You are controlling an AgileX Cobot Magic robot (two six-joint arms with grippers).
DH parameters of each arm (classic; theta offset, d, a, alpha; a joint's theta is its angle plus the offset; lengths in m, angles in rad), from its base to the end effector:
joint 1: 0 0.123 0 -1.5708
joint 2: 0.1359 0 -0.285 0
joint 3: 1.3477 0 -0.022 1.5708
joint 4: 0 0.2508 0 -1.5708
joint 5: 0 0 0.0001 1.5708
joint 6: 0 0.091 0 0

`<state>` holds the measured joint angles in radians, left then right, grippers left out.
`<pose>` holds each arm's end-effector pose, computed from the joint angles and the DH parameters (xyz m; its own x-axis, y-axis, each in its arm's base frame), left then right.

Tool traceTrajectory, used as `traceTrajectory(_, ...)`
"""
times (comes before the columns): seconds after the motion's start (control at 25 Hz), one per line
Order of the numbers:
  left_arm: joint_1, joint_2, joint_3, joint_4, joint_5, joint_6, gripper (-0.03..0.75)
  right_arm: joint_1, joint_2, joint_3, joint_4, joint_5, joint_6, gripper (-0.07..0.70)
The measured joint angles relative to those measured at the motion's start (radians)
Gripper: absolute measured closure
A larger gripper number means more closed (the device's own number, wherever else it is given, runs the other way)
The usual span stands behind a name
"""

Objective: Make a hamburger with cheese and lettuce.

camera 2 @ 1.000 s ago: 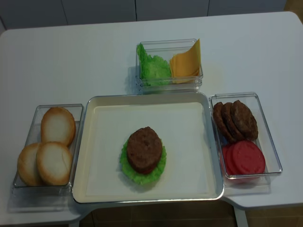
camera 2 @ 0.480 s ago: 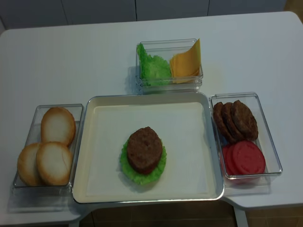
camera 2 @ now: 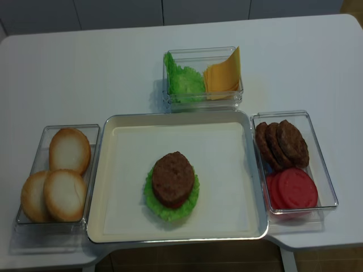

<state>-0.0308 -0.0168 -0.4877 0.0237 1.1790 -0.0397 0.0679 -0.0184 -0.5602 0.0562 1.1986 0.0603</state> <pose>-0.0113 0.0023 0.2645 -0.5539 -0.0136 -0.8325 -0.0044 0.9999 -0.0134 -0.0214 0.0033 0.2824 -0.5138 0.0458 -0.8567 -0.0715 0.9928 0.0960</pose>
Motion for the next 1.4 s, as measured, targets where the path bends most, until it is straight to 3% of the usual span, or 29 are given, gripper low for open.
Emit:
traceTrajectory(0.4, 0.0, 0.0, 0.0, 0.0, 0.0, 0.0, 0.314, 0.0, 0.0, 0.063, 0.02, -0.068, 0.0, 0.151)
traceTrajectory(1.4, 0.0, 0.0, 0.0, 0.0, 0.0, 0.0, 0.314, 0.0, 0.0, 0.082, 0.018, -0.059, -0.049, 0.152)
